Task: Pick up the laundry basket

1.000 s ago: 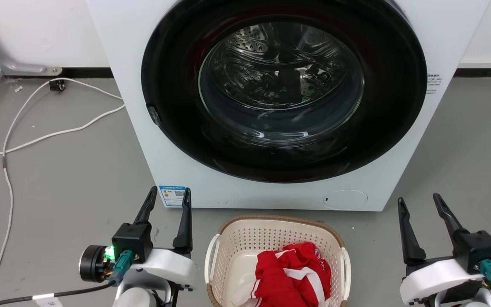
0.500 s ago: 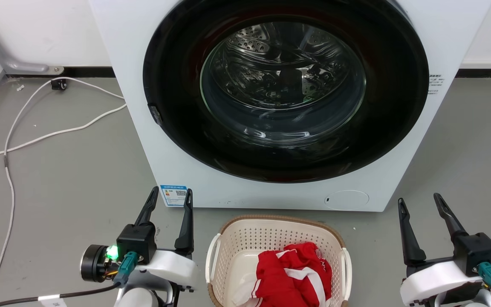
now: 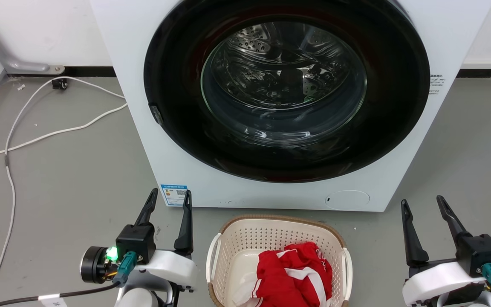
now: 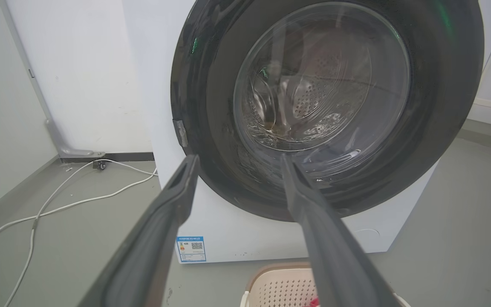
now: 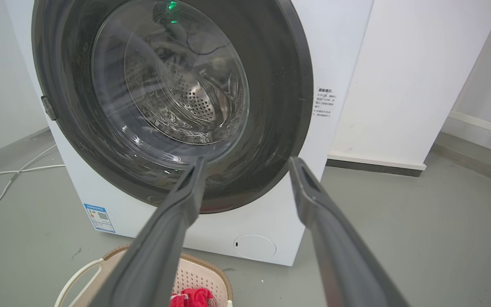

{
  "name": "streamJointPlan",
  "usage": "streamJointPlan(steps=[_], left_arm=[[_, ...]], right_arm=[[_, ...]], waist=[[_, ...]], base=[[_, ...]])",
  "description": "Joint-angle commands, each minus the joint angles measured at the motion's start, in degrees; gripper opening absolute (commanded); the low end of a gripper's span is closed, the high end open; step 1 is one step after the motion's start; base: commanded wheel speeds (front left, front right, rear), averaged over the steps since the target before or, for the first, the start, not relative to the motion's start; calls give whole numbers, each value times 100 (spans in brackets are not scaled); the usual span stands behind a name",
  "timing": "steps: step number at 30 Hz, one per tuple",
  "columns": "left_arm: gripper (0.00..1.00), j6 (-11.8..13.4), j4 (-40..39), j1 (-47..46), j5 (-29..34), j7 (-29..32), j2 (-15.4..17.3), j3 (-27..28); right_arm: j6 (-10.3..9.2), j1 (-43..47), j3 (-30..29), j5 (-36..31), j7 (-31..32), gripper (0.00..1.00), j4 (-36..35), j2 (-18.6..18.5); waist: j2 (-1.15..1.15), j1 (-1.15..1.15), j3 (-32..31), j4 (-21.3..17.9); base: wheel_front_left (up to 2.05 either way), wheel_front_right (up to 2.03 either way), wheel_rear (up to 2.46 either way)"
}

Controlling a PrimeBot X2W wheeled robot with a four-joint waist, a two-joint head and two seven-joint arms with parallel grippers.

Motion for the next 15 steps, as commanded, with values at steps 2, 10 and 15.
streamJointPlan(steps=[2, 10, 15], left_arm=[[100, -16, 15, -123, 4, -29, -5, 5], [100, -236, 345, -584, -81, -23, 8, 61], [100, -349, 777, -1082, -159, -23, 40, 112]], right_arm=[[-4, -18, -27, 61, -12, 100, 23, 22], [-4, -403, -96, 188, 216, 100, 267, 21], [-4, -803, -85, 161, 302, 100, 503, 20]], waist=[[0, 0, 19, 1], [0, 0, 450, -20], [0, 0, 863, -25]], base=[[0, 0, 0], [0, 0, 0], [0, 0, 0]])
